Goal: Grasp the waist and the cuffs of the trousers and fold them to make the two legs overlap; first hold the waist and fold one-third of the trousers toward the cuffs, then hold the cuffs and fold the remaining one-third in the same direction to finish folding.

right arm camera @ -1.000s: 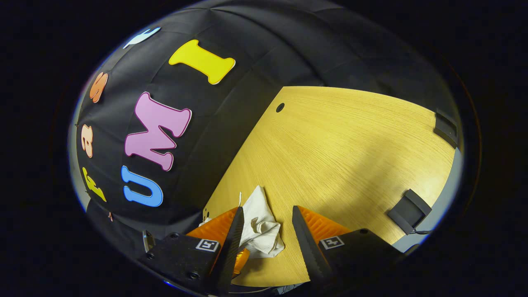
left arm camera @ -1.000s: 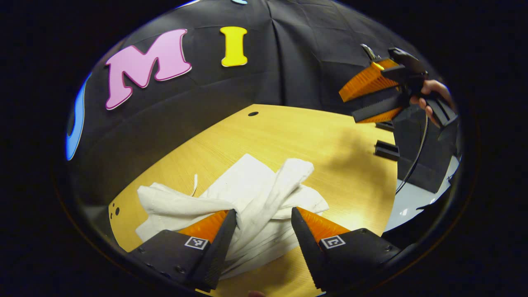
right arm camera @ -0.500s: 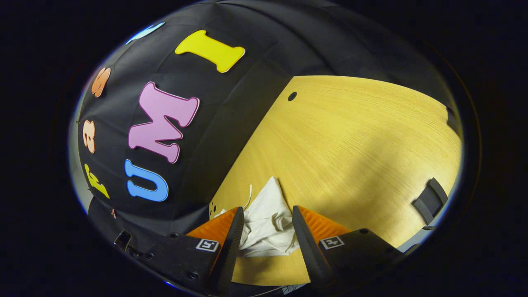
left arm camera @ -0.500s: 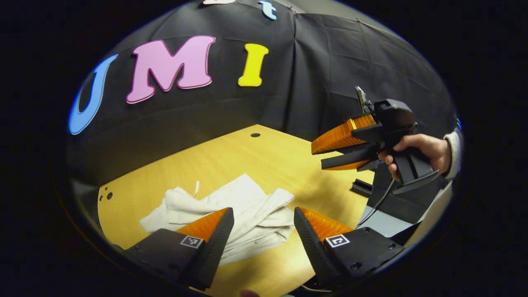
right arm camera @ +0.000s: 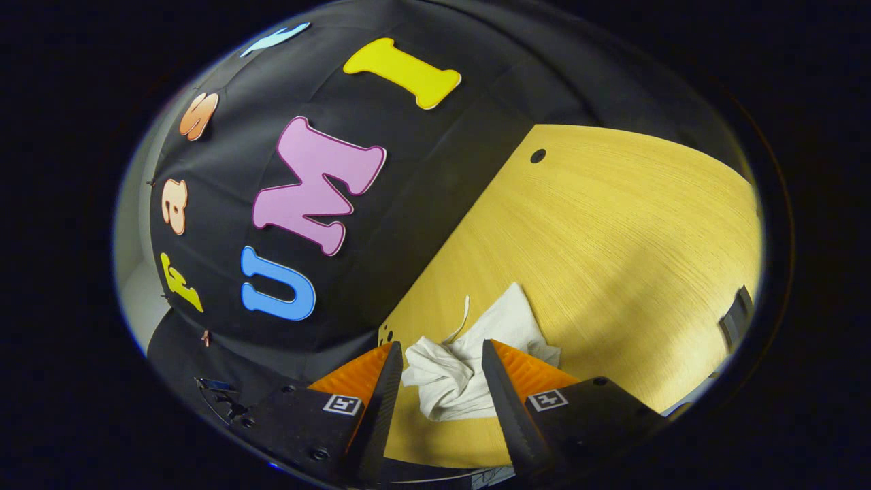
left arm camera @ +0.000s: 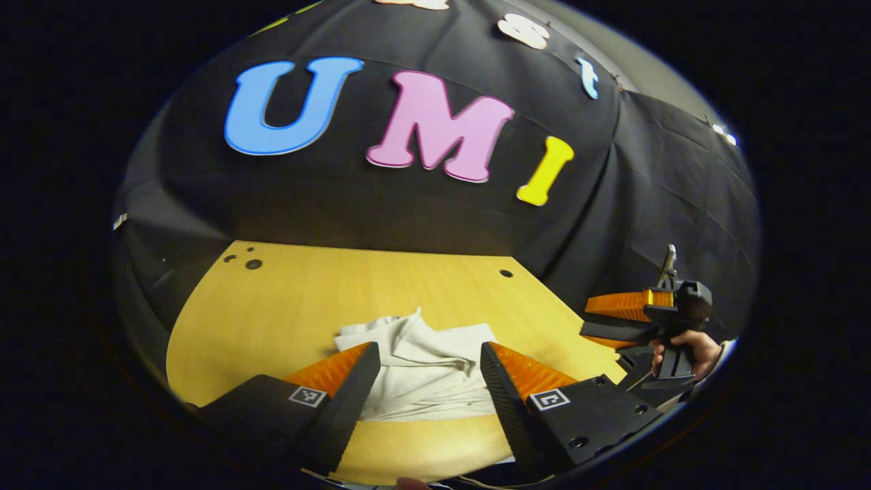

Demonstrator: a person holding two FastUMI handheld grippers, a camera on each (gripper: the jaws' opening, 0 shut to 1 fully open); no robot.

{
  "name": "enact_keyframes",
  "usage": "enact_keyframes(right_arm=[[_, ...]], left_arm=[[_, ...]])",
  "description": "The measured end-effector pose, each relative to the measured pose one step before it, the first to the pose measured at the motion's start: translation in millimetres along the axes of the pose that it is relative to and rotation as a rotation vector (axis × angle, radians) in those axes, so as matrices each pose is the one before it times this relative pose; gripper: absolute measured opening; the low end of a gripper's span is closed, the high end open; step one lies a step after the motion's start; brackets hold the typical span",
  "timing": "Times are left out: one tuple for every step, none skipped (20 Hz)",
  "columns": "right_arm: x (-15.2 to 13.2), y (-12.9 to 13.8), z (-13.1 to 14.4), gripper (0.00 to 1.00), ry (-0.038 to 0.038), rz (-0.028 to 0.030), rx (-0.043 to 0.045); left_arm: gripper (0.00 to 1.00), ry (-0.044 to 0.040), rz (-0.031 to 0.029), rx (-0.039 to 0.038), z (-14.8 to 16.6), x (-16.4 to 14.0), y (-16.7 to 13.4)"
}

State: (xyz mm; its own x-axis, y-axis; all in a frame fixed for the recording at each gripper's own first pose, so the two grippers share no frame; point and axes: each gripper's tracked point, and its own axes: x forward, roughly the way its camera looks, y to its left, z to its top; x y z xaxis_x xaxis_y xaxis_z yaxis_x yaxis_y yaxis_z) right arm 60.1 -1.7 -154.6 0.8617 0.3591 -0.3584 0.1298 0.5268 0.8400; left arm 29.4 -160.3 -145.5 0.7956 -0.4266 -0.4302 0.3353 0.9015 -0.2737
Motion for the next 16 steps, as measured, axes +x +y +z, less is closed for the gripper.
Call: enact_keyframes(right_arm=[[-1.34,8.89,-3.75,0.73,0.00005,0.00706,-0.02313],[-0.8,7.35,-3.32,0.73,0.0017,0.0052,-0.03283],[-1.08,9.03,-2.53,0.73,-0.00075,0.0076,-0.03344],[-1.01,8.22,-1.86,0.73,-0.00183,0.00852,-0.03282],[0.13,7.48,-1.28,0.74,-0.00596,0.00628,-0.0328],[0.47,5.39,-1.2,0.75,-0.00178,0.00268,-0.03448],[1.03,4.12,-3.36,0.75,0.0052,0.00301,-0.03533],[0.72,2.94,-3.4,0.77,0.01292,0.00072,-0.03282],[2.16,2.59,-3.32,0.81,0.01211,-0.0009,-0.02428],[2.67,1.47,-1.77,0.92,0.00651,-0.00119,-0.01638],[2.3,1.91,-4.25,0.93,0.01127,0.0,-0.01117],[1.07,0.11,-3.64,0.93,0.01152,-0.00147,-0.0062],[2.34,0.48,-3.53,0.93,0.00707,0.00137,-0.00414],[2.63,-0.18,-2.31,0.93,0.01009,0.0016,-0.00236],[2.03,-1.45,-4.16,0.92,0.01277,-0.00142,-0.00346],[1.65,-2.84,-1.79,0.93,0.01147,-0.00485,-0.00524]], left_arm=[[0.93,-0.00937,0.02436,-0.02182,3.45,-4.26,12.67],[0.93,-0.00309,0.01417,-0.02982,1.79,-5.08,9.33],[0.93,-0.00351,0.01071,-0.03388,0.59,-3.0,6.99],[0.93,-0.00199,0.00696,-0.03236,-0.63,-3.05,5.61],[0.93,0.00118,0.01025,-0.02561,-1.66,-1.43,5.86],[0.93,0.00287,0.00772,-0.02241,-1.74,-1.4,4.36],[0.93,0.00723,0.00161,-0.02009,-4.25,-1.23,1.7],[0.93,0.01053,0.00137,-0.01649,-3.31,-1.12,2.28],[0.93,0.01166,-0.00001,-0.01163,-4.36,0.18,1.46],[0.93,0.01036,0.0007,-0.006,-3.2,0.12,1.12],[0.93,0.00549,0.00177,-0.00496,-4.1,1.01,0.91],[0.93,0.00691,-0.00232,-0.00931,-2.11,0.34,-0.31],[0.93,0.00614,-0.00173,-0.01084,-2.96,0.88,-0.61],[0.93,0.0069,0.00175,-0.00987,-1.9,0.58,0.73],[0.93,0.00661,0.00542,-0.00667,-0.64,0.3,2.14],[0.93,0.00674,0.00705,-0.00359,-2.4,1.1,1.57]])
